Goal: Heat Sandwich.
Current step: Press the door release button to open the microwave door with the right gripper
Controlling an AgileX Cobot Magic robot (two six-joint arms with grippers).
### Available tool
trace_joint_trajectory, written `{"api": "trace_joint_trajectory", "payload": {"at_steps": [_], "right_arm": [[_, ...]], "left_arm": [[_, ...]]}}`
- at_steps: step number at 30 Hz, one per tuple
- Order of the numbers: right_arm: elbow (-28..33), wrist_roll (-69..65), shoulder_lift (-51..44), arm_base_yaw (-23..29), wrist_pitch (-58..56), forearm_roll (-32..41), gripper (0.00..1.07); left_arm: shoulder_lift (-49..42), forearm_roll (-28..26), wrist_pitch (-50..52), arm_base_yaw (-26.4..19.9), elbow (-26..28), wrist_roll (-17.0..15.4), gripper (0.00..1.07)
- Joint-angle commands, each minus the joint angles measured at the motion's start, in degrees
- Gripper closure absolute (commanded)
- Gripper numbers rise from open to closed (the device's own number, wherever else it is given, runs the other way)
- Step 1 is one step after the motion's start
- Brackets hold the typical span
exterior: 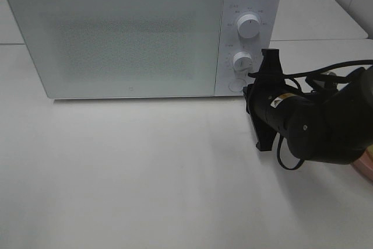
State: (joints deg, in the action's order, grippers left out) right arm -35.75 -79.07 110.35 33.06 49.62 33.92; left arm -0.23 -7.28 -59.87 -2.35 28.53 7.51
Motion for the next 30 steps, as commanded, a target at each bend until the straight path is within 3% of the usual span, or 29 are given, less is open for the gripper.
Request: {"api": "trace_joint_trajectory", "payload": {"at_steps": [1,17,30], "right_arm": [[-2.92,1.2,2.12,-0.4,-1.09,-0.92,1.07],[-10.94,1.2,9.51,-1.09,-1.26,-0.46,1.07],[-13.18,4.76,9.74,-3.78,-0.86,0.8,1.07]], "left_arm": [[-1.55,-0.46,0.86,0.0,-0.06,-0.4,0.05],[-1.55,-0.46,0.86,0.0,-0.06,-0.4,0.05],[-1.55,-0.46,0.86,0.0,-0.06,-0.4,0.05]]}}
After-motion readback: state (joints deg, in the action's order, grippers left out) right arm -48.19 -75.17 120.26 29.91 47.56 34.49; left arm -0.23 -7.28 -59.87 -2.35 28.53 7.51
